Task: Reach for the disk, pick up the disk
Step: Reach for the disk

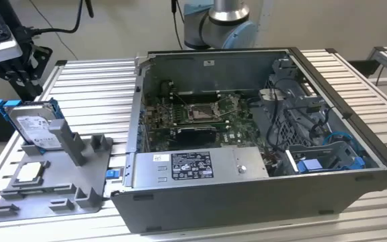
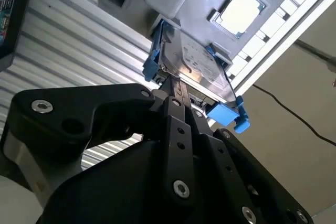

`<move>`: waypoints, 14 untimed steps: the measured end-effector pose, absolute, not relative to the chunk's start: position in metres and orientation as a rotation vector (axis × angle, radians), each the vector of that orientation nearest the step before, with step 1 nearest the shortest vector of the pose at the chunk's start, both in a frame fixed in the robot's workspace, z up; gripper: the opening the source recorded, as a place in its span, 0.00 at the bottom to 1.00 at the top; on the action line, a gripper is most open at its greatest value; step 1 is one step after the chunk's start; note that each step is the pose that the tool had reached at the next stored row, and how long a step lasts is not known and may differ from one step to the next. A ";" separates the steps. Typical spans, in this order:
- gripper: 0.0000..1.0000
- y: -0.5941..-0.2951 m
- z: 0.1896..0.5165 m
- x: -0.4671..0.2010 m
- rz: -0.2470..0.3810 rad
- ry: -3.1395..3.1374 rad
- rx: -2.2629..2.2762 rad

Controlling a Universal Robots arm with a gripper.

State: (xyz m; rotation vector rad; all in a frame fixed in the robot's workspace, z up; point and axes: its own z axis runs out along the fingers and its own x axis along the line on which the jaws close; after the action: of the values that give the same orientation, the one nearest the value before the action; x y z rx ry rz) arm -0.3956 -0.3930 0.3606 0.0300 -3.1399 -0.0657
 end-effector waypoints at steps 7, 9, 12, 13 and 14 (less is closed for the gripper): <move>0.00 -0.388 0.360 -0.398 -0.067 -3.140 0.030; 0.00 -0.382 0.360 -0.401 -0.067 -3.140 0.030; 0.00 -0.380 0.360 -0.414 -0.067 -3.140 0.030; 0.00 -0.380 0.360 -0.419 -0.067 -3.140 0.030; 0.00 -0.381 0.360 -0.423 -0.067 -3.140 0.030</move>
State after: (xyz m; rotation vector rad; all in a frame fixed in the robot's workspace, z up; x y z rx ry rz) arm -0.4228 -0.3805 0.3602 0.0300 -3.1400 -0.0669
